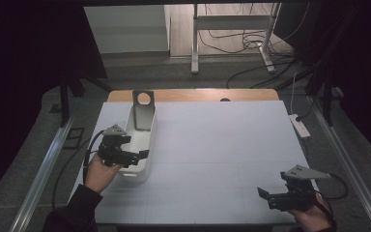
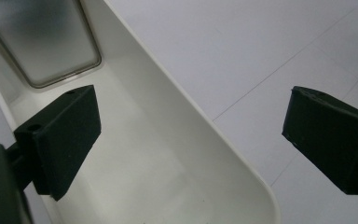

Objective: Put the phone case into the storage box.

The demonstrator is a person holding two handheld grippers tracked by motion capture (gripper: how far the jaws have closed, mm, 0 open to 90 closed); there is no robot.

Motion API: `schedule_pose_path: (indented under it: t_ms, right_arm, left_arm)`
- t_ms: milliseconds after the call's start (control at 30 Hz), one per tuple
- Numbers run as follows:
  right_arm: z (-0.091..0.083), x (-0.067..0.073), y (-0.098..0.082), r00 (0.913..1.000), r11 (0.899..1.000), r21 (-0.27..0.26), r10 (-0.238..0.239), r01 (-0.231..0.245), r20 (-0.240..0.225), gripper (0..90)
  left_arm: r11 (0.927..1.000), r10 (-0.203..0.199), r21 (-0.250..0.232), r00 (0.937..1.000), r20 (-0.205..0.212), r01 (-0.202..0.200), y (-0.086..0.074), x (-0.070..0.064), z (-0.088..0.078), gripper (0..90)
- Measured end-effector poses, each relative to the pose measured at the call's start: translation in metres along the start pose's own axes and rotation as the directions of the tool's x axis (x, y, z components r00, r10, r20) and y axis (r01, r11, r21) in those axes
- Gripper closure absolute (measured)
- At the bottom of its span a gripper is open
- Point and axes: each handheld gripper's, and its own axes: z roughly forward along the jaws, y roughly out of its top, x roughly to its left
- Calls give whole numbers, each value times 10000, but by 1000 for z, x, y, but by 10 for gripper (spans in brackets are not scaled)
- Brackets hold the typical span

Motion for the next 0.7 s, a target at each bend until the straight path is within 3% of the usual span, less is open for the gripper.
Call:
schedule_pose_path:
  t_ms: [700]
  right_arm:
    - [0, 0, 0, 10000, 10000, 17, 45, -45, -12, 0]
  left_arm:
    - [9995, 98, -286, 9999, -81, -100, -15, -13, -15, 37]
